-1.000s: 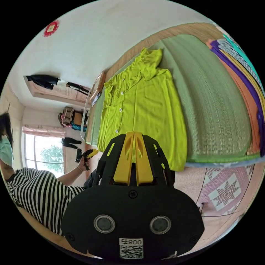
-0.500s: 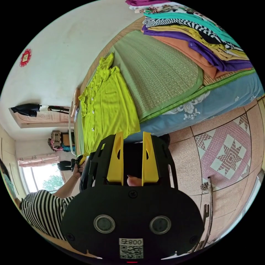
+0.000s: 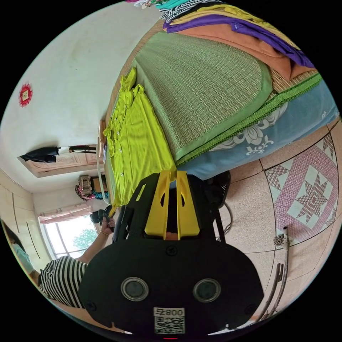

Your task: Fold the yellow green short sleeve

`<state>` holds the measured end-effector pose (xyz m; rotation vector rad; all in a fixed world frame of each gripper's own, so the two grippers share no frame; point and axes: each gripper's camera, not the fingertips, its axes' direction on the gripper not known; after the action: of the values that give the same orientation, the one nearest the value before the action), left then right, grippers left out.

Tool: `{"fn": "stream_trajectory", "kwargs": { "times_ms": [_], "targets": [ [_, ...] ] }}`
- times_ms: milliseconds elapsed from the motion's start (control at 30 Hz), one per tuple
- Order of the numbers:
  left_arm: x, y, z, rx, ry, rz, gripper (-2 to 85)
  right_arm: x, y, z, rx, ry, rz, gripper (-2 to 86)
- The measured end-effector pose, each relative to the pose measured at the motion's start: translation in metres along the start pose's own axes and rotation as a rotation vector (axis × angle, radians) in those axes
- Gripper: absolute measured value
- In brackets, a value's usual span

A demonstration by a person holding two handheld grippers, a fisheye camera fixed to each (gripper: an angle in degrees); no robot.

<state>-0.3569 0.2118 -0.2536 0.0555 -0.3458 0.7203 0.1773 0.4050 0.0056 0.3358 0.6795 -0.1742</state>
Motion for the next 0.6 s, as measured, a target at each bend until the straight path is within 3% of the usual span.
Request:
{"fn": "stream_trajectory", "kwargs": {
  "times_ms": [600],
  "targets": [
    [0.048,0.074,-0.076,0.109,0.227,0.168,0.7,-0.076,0.139,-0.159,0.131,-0.195,-0.287,0.4]
  ]
}}
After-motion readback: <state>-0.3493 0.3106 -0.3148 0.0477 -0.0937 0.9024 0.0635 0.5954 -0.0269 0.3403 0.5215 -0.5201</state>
